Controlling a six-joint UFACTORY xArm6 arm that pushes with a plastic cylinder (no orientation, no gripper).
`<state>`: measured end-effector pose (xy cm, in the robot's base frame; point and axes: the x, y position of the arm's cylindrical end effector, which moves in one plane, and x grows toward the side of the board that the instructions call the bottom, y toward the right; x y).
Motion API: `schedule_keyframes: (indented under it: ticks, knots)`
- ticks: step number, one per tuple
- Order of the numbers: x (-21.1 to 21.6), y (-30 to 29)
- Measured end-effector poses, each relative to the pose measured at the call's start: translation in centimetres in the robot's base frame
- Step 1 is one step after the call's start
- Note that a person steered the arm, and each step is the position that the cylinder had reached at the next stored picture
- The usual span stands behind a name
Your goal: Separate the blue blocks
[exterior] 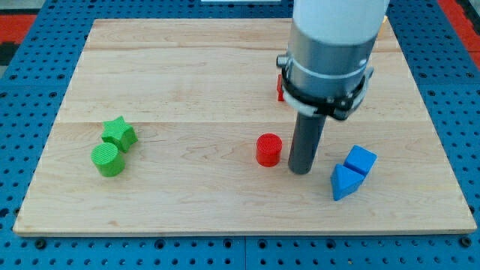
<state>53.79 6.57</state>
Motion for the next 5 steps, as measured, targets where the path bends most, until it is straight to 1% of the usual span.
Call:
schedule_keyframes:
  ticks: [1,2,5]
  knots:
    - [3.2,-4.8]
    - [5.4,-0.6]
    - [3.7,8.7]
